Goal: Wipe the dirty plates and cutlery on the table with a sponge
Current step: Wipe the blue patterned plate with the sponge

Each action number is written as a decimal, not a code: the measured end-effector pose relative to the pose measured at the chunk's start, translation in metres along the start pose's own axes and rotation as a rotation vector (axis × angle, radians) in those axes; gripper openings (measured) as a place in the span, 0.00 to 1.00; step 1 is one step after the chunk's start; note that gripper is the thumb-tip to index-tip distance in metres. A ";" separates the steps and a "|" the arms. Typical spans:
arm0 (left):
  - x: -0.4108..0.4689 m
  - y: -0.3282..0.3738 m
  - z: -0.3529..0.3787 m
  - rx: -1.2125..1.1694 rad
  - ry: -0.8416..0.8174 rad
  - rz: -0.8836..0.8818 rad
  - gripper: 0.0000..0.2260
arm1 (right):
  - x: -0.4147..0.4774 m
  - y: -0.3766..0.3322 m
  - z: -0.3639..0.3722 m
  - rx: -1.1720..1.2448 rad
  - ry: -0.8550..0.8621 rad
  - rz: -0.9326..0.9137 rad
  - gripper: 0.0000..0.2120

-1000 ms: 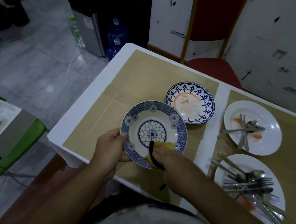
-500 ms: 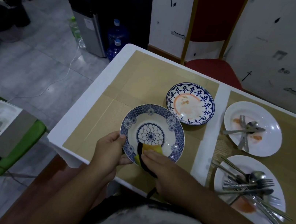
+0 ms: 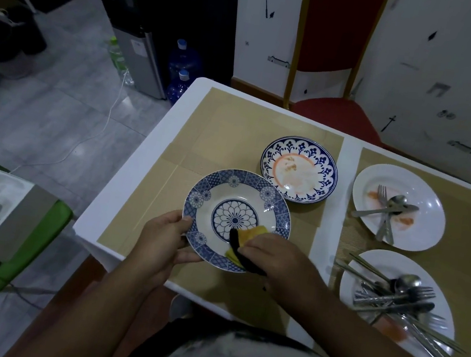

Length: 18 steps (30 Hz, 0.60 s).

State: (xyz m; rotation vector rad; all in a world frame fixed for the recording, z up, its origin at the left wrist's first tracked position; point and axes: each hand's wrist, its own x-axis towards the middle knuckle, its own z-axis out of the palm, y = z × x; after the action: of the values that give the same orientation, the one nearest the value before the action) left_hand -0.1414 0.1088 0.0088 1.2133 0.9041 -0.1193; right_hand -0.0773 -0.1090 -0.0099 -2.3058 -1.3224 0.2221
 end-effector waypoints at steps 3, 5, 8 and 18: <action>0.007 0.001 -0.003 0.062 -0.028 0.022 0.11 | 0.002 0.003 -0.006 -0.019 0.068 -0.058 0.12; 0.012 -0.002 -0.008 0.165 -0.028 0.104 0.12 | 0.005 0.005 -0.013 -0.030 0.108 -0.093 0.13; 0.016 -0.004 -0.022 0.504 -0.023 0.452 0.26 | 0.009 0.011 -0.022 -0.044 0.145 -0.103 0.17; 0.032 0.001 -0.028 1.153 -0.296 1.246 0.12 | 0.017 0.015 -0.050 0.054 0.184 -0.063 0.16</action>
State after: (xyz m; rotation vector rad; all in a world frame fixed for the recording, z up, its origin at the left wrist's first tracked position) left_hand -0.1347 0.1447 -0.0135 2.5376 -0.4219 0.2233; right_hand -0.0388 -0.1168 0.0284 -2.1784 -1.2781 0.0231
